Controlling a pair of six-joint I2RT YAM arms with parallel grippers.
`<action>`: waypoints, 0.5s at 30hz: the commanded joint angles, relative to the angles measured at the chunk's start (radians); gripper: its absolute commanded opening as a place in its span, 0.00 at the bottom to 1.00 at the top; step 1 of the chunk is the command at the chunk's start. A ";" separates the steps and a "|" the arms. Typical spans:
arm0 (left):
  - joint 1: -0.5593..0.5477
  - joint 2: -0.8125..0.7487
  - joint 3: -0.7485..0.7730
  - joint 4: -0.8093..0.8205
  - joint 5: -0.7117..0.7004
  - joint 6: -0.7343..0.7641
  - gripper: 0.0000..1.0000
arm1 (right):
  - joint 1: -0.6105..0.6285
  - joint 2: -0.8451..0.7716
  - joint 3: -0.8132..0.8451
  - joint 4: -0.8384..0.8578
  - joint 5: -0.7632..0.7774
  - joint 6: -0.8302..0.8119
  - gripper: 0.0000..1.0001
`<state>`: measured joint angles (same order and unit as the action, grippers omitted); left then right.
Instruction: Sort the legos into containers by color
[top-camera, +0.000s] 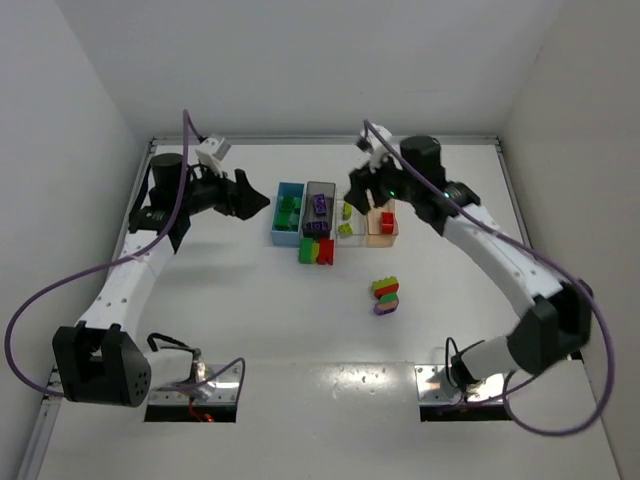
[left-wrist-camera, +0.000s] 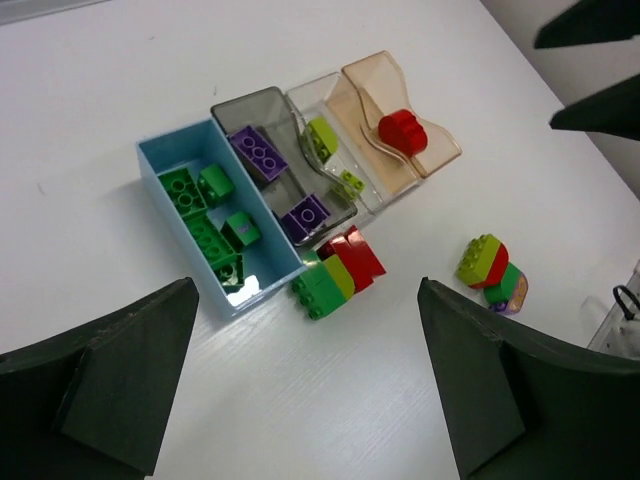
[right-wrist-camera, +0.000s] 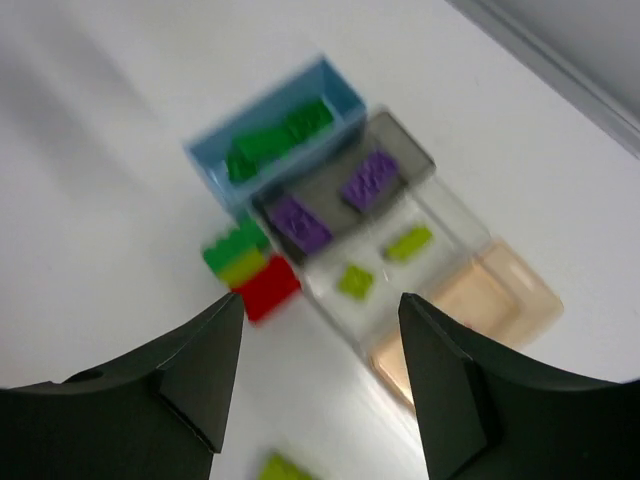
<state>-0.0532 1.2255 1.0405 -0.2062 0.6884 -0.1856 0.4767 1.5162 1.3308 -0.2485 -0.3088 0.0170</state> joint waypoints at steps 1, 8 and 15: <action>-0.046 -0.043 -0.005 -0.015 0.019 0.075 0.98 | -0.035 -0.169 -0.223 -0.145 0.017 -0.286 0.63; -0.315 0.031 -0.004 -0.110 -0.053 0.193 0.93 | -0.117 -0.507 -0.542 -0.349 0.151 -0.404 0.63; -0.598 0.221 0.117 -0.222 -0.237 0.313 0.89 | -0.248 -0.683 -0.683 -0.402 0.210 -0.379 0.62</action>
<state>-0.5732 1.3842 1.0618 -0.3779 0.5568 0.0528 0.2798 0.8864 0.6613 -0.6575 -0.1658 -0.3584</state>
